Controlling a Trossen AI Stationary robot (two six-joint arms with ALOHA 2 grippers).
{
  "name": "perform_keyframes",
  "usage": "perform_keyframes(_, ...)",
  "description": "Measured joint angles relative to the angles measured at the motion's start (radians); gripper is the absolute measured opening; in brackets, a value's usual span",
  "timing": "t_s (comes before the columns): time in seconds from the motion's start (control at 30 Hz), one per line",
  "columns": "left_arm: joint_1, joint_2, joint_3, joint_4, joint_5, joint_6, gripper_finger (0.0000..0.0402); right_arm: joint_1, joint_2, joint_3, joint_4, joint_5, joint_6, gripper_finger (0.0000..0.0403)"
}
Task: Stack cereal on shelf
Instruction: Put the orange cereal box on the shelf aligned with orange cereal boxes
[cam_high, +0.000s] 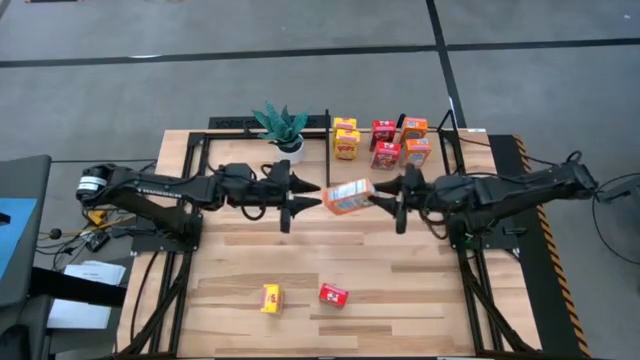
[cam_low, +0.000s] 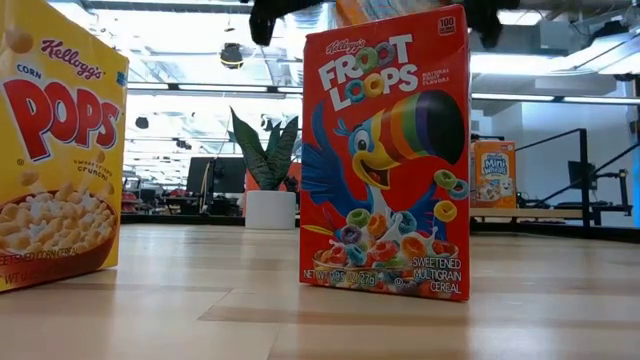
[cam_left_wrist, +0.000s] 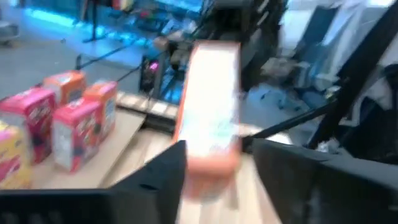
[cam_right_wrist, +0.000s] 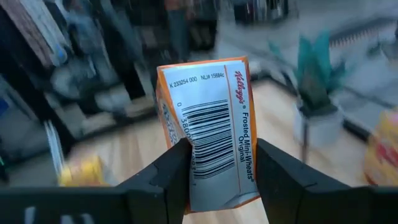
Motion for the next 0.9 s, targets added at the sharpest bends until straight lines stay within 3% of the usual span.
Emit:
perform_keyframes(0.17, -0.012, 0.002, -0.001, -0.013, -0.091, -0.01, 0.0264, 0.0, -0.002, 0.002, 0.18, 0.013, -0.078, 0.0189)
perform_keyframes(0.33, -0.013, -0.002, -0.001, 0.035, -0.112, -0.01, 0.031, -0.017, -0.001, 0.0, 0.299, 0.022, -0.124, 0.0183)
perform_keyframes(0.63, -0.013, 0.035, 0.001, 0.322, -0.112, 0.079, 0.0309, -0.027, 0.116, 0.0, 0.804, 0.013, -0.232, 0.0185)
perform_keyframes(0.9, -0.008, 0.115, 0.002, 0.676, -0.115, 0.132, 0.0306, -0.027, 0.291, 0.0, 1.235, -0.047, -0.252, 0.0192)
